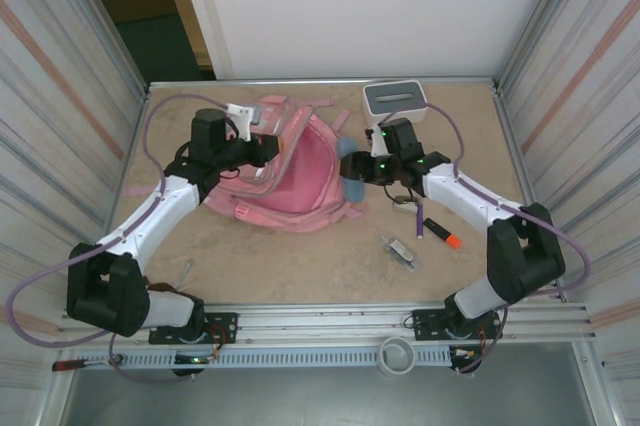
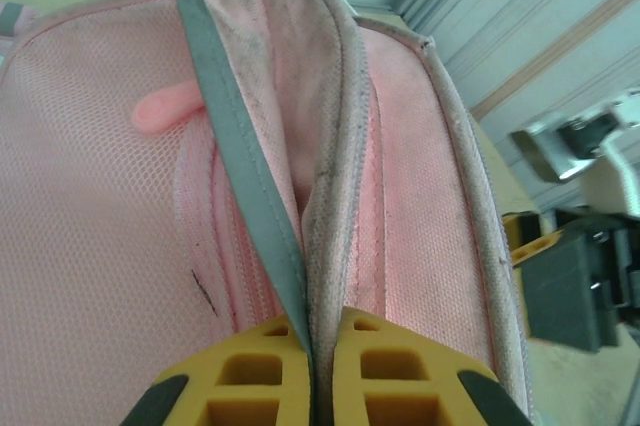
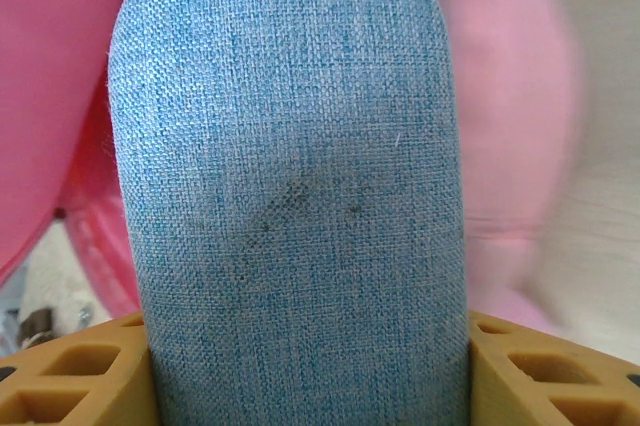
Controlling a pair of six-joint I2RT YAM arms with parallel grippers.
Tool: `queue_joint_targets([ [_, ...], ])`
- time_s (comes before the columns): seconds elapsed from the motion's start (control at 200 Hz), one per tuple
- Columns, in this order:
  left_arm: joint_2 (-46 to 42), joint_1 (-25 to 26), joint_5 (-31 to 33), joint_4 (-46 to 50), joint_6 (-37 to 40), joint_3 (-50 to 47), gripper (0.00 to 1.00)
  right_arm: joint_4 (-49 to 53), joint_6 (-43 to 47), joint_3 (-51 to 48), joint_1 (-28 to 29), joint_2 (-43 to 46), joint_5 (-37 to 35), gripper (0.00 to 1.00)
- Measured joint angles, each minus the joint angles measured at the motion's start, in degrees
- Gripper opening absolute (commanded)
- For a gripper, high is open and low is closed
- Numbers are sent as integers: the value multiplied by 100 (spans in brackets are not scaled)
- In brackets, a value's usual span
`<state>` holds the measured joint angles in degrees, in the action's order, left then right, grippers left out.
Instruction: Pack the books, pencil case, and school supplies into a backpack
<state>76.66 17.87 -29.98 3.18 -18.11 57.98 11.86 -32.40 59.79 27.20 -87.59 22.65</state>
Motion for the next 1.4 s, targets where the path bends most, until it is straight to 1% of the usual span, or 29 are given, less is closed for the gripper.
queue_joint_targets([
  [0.215,59,-31,-317,221,-39,269,0,-420,-389,573,538,-765,142,43],
  [0.326,66,-68,-367,254,-39,269,0,-706,-671,817,782,-1158,142,45],
  [0.511,70,-107,-455,258,-39,269,0,-1012,-1156,1119,984,-1759,90,46],
  [0.596,70,-118,-461,258,-63,269,0,-1064,-1362,1392,1047,-2094,-46,47],
  [0.636,68,-127,-470,256,-74,269,0,-1088,-1458,1545,1080,-2251,-81,50],
  [0.721,70,-140,-479,256,-105,269,0,-1174,-1633,1891,1165,-2588,-157,65],
  [0.807,70,-142,-487,254,-122,269,0,-1235,-1759,2181,1226,-2852,-138,72],
  [0.922,68,-142,-496,254,-127,269,0,-1279,-1816,2203,1259,-2896,-109,77],
  [1.022,68,-142,-496,247,-127,267,0,-1300,-1816,2181,1255,-2896,-24,77],
  [1.082,68,-142,-496,238,-129,264,0,-1364,-1816,2116,1255,-2896,9,75],
  [1.152,68,-142,-496,236,-129,264,0,-1449,-1821,2031,1259,-2896,63,68],
  [1.197,68,-142,-496,236,-129,264,0,-1506,-1816,2011,1259,-2894,114,62],
  [1.313,68,-142,-496,236,-129,264,0,-1644,-1808,2006,1272,-2894,212,43],
  [1.398,68,-142,-494,236,-129,262,0,-1652,-1834,2004,1316,-2909,262,35],
])
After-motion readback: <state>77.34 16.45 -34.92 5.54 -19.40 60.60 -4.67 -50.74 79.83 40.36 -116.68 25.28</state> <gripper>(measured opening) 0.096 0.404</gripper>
